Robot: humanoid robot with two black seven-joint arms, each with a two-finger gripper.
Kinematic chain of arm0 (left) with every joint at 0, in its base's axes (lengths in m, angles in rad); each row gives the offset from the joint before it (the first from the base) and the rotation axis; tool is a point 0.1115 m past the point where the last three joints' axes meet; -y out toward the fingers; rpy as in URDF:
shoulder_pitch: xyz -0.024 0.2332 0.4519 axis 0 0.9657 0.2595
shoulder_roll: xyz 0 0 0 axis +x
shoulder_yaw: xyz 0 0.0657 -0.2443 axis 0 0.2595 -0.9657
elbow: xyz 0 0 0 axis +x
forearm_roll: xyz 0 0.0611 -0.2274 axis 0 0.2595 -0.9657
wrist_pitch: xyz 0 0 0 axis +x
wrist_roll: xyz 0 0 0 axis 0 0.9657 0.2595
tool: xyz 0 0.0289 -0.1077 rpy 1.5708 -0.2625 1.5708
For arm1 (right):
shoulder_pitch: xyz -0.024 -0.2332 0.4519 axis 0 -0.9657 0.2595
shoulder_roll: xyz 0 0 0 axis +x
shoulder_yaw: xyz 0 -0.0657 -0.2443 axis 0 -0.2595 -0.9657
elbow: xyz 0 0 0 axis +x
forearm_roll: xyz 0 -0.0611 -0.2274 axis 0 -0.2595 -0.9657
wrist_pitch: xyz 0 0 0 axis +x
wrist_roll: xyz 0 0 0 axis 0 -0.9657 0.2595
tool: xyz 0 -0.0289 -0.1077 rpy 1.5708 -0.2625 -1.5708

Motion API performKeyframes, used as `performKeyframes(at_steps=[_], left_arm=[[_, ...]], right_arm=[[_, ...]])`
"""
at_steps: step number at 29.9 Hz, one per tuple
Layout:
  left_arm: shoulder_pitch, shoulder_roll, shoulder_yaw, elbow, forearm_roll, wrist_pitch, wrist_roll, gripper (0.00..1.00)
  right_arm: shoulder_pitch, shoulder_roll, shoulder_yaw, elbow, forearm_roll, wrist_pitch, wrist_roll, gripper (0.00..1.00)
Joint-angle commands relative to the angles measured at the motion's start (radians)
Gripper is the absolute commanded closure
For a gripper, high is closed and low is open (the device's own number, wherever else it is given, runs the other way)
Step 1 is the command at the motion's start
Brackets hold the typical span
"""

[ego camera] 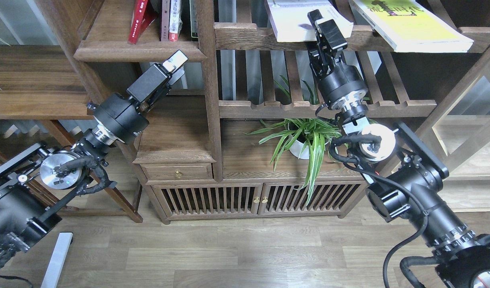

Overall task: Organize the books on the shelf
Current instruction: 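Reach the right gripper to the white book on the top shelf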

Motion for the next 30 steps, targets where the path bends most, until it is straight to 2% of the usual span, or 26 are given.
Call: performKeyframes(at_steps=[1, 9, 16, 23, 30], left_arm=[[0.001, -0.001, 0.001, 0.000, 0.000, 0.000, 0.000, 0.02], [0.001, -0.006, 0.006, 0.002, 0.000, 0.000, 0.000, 0.02], [0.001, -0.004, 0.006, 0.002, 0.000, 0.000, 0.000, 0.02], [0.001, -0.004, 0.006, 0.002, 0.000, 0.000, 0.000, 0.02], [0.001, -0.004, 0.006, 0.002, 0.000, 0.000, 0.000, 0.02]], right_arm=[[0.002, -0.004, 0.007, -0.001, 0.006, -0.014, -0.003, 0.33], [0.016, 0.001, 0.037, -0.001, 0.008, -0.100, -0.046, 0.33], [0.035, 0.000, 0.049, -0.001, 0.012, -0.152, -0.055, 0.34], [0.035, 0.001, 0.051, -0.001, 0.017, -0.160, -0.057, 0.40], [0.035, 0.004, 0.054, -0.001, 0.017, -0.160, -0.057, 0.53]])
